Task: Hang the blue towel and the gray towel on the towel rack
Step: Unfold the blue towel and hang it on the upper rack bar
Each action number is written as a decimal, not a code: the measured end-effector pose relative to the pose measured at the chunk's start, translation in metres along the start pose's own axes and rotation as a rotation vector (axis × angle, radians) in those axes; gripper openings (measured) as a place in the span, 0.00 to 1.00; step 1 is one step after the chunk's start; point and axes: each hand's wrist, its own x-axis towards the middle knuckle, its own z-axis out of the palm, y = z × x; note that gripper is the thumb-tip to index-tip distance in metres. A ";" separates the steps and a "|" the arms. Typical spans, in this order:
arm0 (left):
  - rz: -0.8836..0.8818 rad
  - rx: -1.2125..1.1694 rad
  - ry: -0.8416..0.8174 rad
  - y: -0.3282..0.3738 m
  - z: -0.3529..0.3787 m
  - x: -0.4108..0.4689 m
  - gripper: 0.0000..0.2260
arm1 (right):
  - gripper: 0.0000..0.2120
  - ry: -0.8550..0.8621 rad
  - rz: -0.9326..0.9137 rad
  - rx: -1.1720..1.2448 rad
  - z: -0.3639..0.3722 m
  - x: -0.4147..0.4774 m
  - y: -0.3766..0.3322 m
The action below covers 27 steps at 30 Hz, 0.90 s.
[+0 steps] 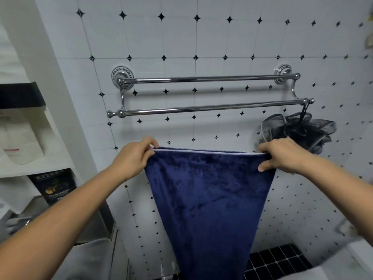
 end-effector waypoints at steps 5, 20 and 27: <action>-0.097 0.343 0.034 -0.009 0.004 -0.005 0.10 | 0.19 -0.112 -0.061 0.015 0.012 -0.001 -0.010; -0.437 -0.241 0.171 -0.015 0.024 -0.015 0.05 | 0.19 -0.150 0.012 0.492 0.031 0.001 -0.054; -0.593 -0.359 0.196 -0.003 0.020 -0.024 0.05 | 0.12 0.005 0.179 0.557 0.035 0.010 -0.043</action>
